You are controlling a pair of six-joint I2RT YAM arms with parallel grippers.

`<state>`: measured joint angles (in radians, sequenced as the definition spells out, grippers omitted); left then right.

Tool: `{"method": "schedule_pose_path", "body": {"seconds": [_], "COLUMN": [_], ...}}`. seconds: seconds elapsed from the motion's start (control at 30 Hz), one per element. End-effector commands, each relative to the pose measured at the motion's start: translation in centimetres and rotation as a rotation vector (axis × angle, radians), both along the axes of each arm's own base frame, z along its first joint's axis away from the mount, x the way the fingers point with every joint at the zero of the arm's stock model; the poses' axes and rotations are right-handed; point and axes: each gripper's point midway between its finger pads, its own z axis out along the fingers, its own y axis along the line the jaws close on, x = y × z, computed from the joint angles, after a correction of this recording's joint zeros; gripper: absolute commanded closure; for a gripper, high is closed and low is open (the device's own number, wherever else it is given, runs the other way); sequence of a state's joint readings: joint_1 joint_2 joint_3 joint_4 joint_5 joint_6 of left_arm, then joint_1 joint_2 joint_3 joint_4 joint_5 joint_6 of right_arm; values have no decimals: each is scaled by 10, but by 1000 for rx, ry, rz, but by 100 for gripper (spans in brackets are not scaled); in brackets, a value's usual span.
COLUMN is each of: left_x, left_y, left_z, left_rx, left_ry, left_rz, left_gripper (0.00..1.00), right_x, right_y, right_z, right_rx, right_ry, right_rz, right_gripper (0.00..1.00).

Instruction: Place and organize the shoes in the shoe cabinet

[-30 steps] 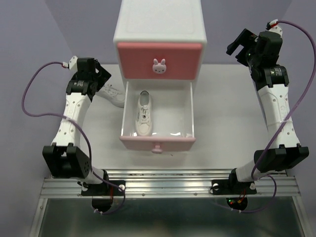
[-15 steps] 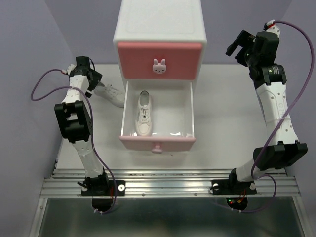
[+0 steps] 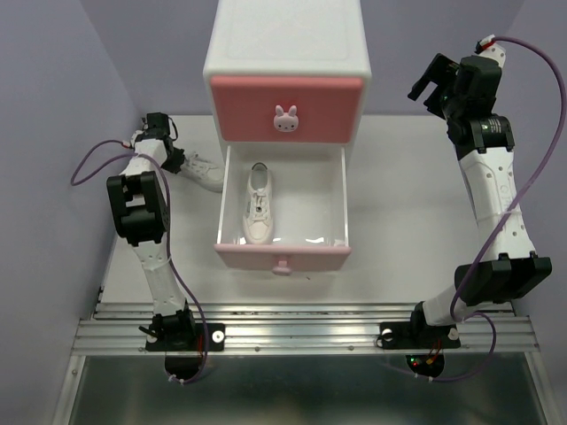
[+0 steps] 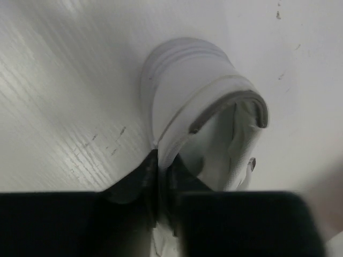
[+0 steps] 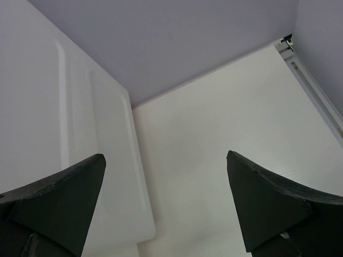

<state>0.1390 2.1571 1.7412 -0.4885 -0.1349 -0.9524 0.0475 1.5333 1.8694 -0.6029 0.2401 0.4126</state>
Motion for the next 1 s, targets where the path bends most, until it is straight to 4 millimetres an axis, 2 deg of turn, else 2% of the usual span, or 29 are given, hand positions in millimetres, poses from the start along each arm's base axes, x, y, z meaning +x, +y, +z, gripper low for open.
{"method": "schedule_pose_path", "body": {"seconds": [0.0,0.03,0.1,0.17,0.23,0.27,0.3,0.33,0.4,0.43,0.47,0.53,0.57,0.63,0.67,0.73,0.83,0.97], "left_x": [-16,-16,-15,-14,-20,-26,-30,-40,-53,-63,-79,-97,-112,-123,-135,-144,-170,-195], "left_y": [-3,-3,1,7,10,12,12,10,-2,-4,-9,-19,-26,-35,-51,-61,-81,-112], "left_z": [1,5,32,79,114,153,172,207,235,246,266,281,294,309,320,336,342,338], "left_rx": [-11,-8,27,80,126,154,170,200,188,180,165,144,129,126,94,120,132,121], "left_ry": [49,48,16,-64,-106,-165,-197,-260,-323,-343,-388,-421,-456,-510,-562,-625,-647,-643], "left_rz": [-7,-13,-31,-41,-89,-92,-107,-141,-190,-180,-168,-190,-208,-249,-324,-392,-488,-590], "left_gripper": [91,100,100,100,100,100,100,100,100,100,100,100,100,100,100,100,100,100], "right_x": [-9,-9,-10,-11,-13,-14,-15,-16,-18,-19,-21,-22,-22,-22,-22,-22,-20,-18], "right_y": [-8,-8,-7,-6,-6,-6,-5,-4,-4,-3,-2,0,0,0,0,3,5,6], "right_z": [35,35,37,38,39,39,40,41,42,41,43,46,47,49,49,48,39,37], "right_rx": [-19,-17,-6,2,11,17,21,26,31,34,36,38,31,30,29,31,36,50], "right_ry": [-87,-88,-92,-93,-97,-98,-100,-104,-106,-103,-107,-112,-112,-115,-116,-116,-97,-100], "right_rz": [-36,-34,-33,-32,-34,-33,-32,-29,-27,-23,-19,-8,-3,0,1,13,27,27], "right_gripper": [0,0,0,0,0,0,0,0,0,0,0,0,0,0,0,0,0,0]}}
